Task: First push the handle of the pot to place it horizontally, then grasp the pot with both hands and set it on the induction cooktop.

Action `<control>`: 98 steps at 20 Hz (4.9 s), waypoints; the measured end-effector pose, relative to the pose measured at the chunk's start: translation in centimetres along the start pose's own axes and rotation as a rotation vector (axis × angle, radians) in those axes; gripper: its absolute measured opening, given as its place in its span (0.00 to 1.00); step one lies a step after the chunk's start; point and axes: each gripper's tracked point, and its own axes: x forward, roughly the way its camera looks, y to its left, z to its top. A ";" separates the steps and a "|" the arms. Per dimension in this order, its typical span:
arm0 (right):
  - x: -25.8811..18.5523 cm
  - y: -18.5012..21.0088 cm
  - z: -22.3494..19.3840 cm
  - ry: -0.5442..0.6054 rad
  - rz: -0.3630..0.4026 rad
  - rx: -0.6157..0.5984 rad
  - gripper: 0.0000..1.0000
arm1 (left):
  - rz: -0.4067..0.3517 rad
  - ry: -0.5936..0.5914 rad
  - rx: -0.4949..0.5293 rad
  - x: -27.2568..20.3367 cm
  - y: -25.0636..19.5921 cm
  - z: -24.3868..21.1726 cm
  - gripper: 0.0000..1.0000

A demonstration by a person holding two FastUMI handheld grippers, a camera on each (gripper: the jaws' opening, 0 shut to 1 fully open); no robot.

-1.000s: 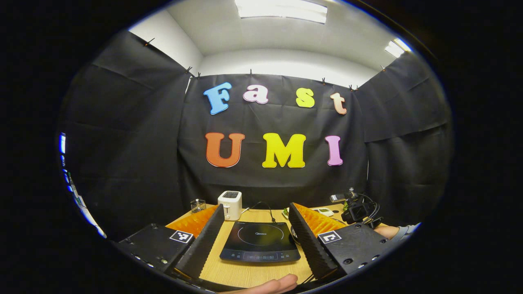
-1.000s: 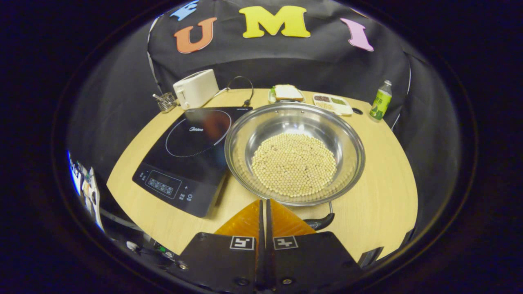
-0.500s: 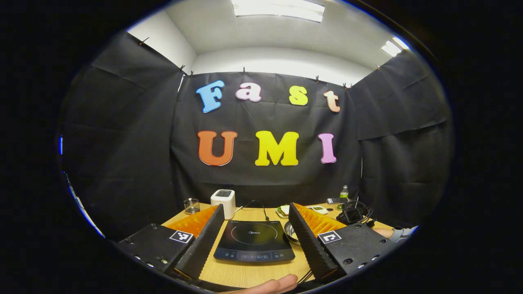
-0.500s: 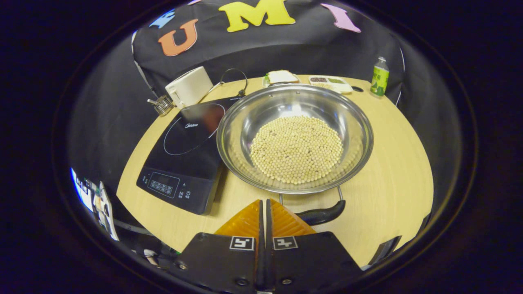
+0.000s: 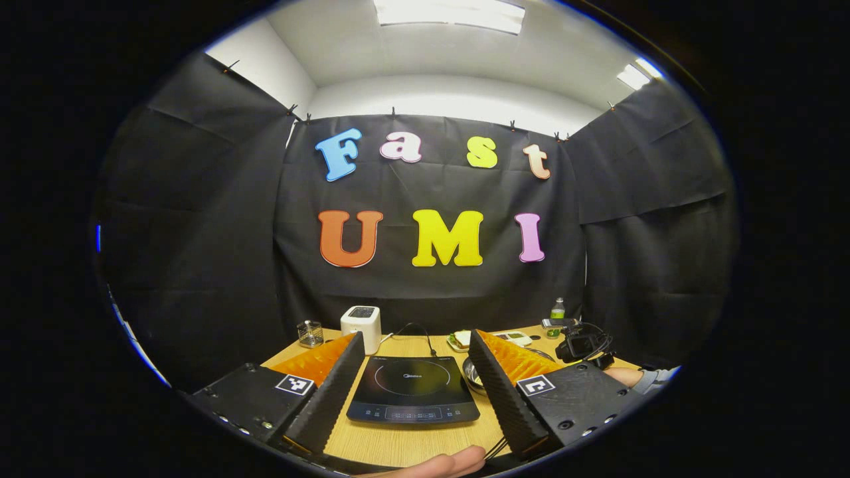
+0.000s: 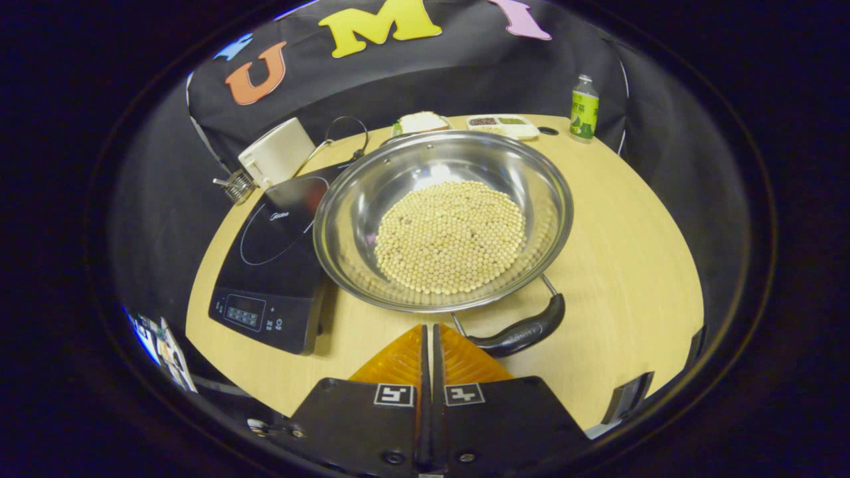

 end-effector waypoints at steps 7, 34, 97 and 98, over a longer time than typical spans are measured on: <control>0.3 -4.1 1.8 -0.049 -0.047 0.052 0.00 | -0.009 0.022 0.045 0.0 -0.5 -0.8 0.95; 1.5 -13.5 6.9 -0.209 -0.183 -0.025 0.04 | -0.012 0.013 0.033 1.3 -0.9 -0.8 0.95; 6.9 -18.9 17.5 -0.226 0.015 0.022 0.85 | -0.103 0.807 -0.102 31.8 -12.5 -30.0 0.69; 7.0 -18.7 17.4 -0.218 0.018 0.032 0.81 | -0.111 0.805 -0.101 32.0 -12.8 -30.3 0.68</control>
